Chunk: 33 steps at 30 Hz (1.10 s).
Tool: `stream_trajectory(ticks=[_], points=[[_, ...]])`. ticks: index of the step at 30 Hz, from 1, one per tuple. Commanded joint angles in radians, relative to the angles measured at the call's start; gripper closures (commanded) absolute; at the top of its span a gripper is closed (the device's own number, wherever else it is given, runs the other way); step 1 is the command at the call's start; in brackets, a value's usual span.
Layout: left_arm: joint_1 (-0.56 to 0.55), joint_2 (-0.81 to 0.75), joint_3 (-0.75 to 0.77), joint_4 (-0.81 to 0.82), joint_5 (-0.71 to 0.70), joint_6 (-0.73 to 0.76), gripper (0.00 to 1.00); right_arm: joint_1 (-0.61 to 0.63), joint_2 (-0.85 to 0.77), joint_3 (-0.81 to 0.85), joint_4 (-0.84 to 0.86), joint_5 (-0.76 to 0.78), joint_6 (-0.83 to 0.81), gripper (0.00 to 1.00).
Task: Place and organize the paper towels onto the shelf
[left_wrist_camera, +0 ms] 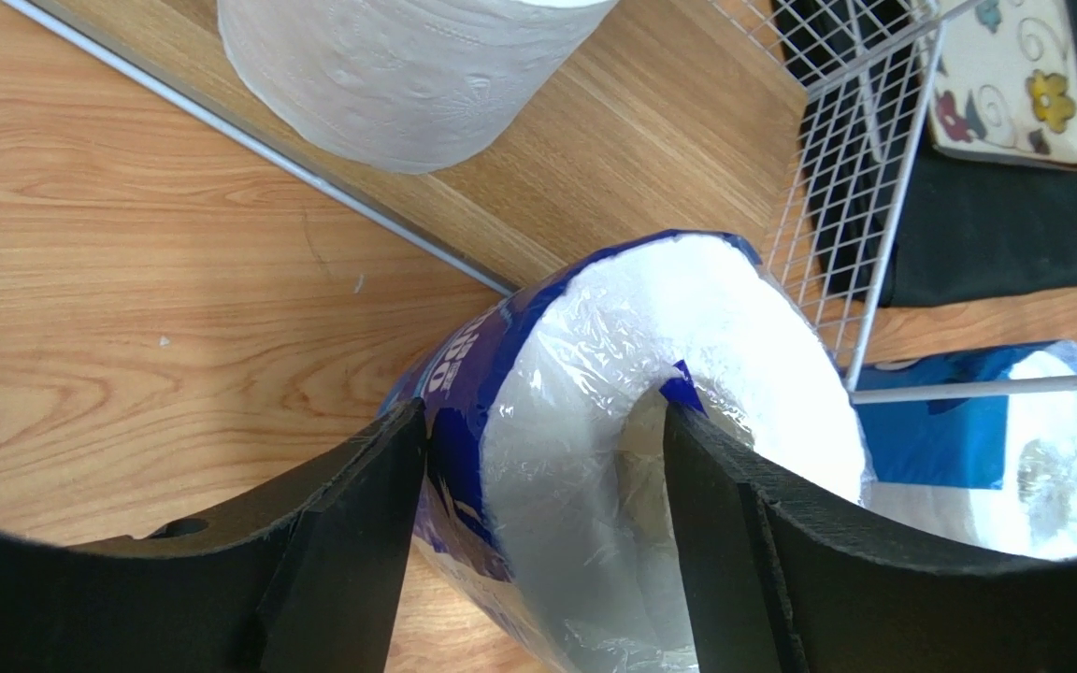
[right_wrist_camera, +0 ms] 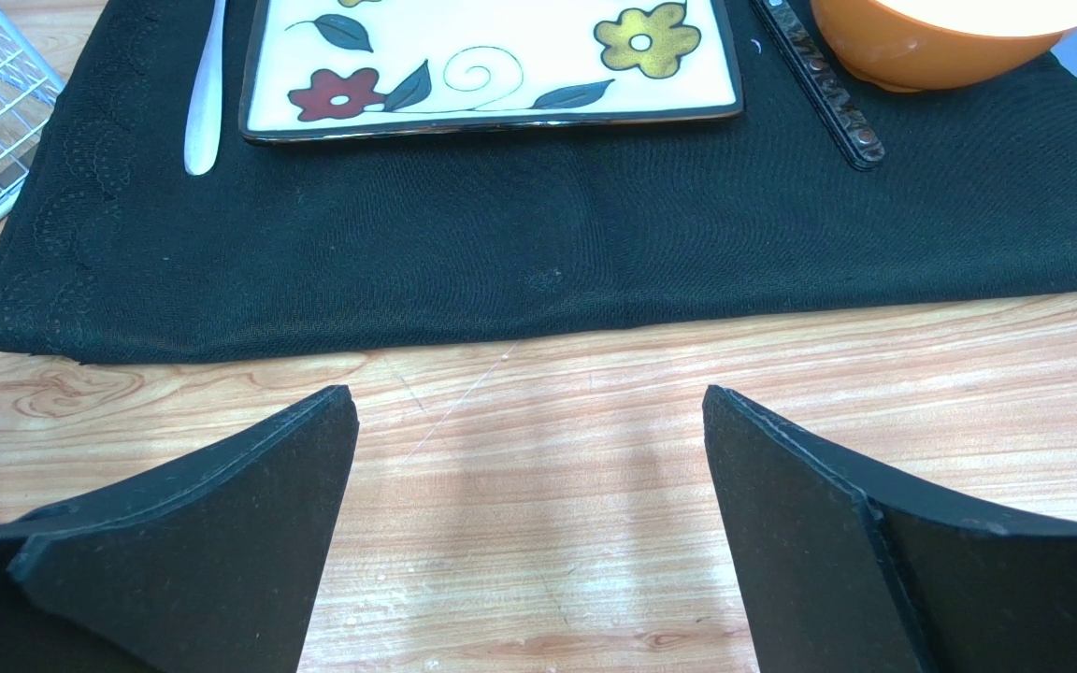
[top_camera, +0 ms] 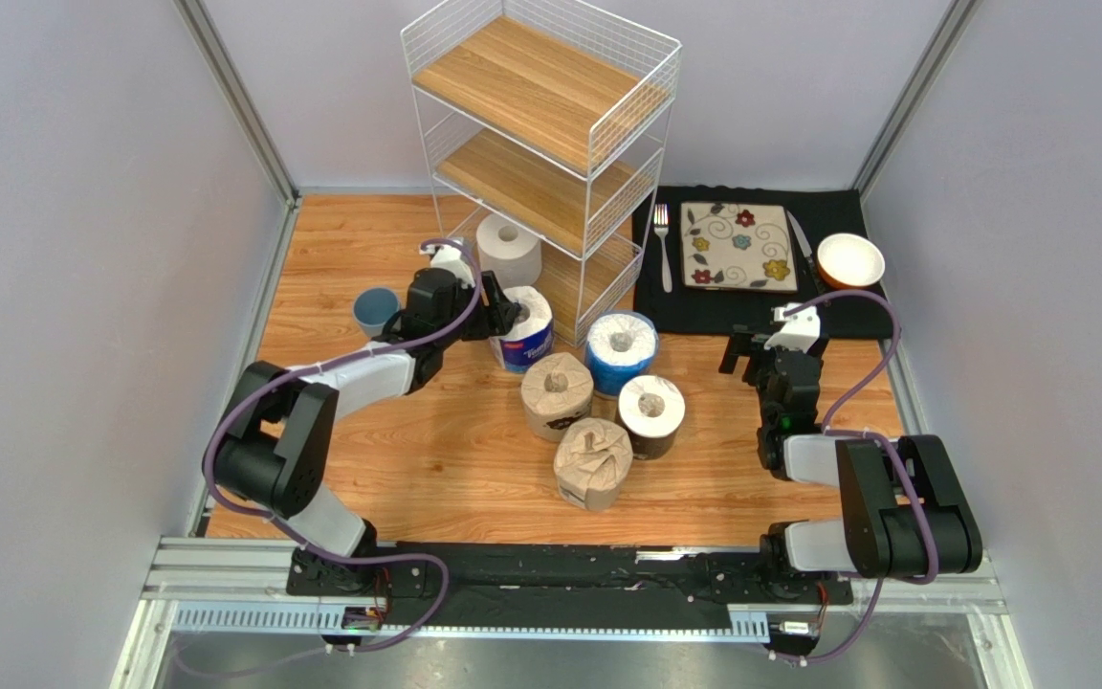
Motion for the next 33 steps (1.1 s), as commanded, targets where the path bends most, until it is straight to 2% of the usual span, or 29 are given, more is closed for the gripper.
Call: stream_trajectory(ticks=[1, 5, 6, 8, 12, 22, 27, 33], points=[[-0.023, 0.035, 0.072, -0.078, -0.043, 0.065, 0.32, 0.001, -0.013, 0.024, 0.027, 0.005, -0.005, 0.01], [-0.028, 0.07, 0.102, -0.113, -0.058, 0.073, 0.42, 0.003, -0.014, 0.026, 0.027, 0.005, -0.005, 0.01], [-0.028, 0.073, 0.107, -0.116, -0.057, 0.072, 0.5, 0.003, -0.013, 0.026, 0.027, 0.005, -0.005, 0.01], [-0.028, 0.084, 0.113, -0.113, -0.048, 0.064, 0.57, 0.003, -0.013, 0.026, 0.027, 0.003, -0.005, 0.01], [-0.026, 0.071, 0.084, -0.054, -0.029, 0.03, 0.66, 0.003, -0.013, 0.024, 0.027, 0.005, -0.005, 0.01], [-0.028, -0.008, -0.023, 0.241, -0.068, -0.103, 0.65, 0.003, -0.013, 0.024, 0.027, 0.005, -0.005, 0.01], [-0.028, -0.008, 0.012, 0.284, -0.072, -0.106, 0.65, 0.003, -0.014, 0.026, 0.027, 0.005, -0.005, 0.01], [-0.028, -0.013, 0.086, 0.243, -0.088, -0.053, 0.65, 0.003, -0.013, 0.026, 0.027, 0.005, -0.005, 0.01]])
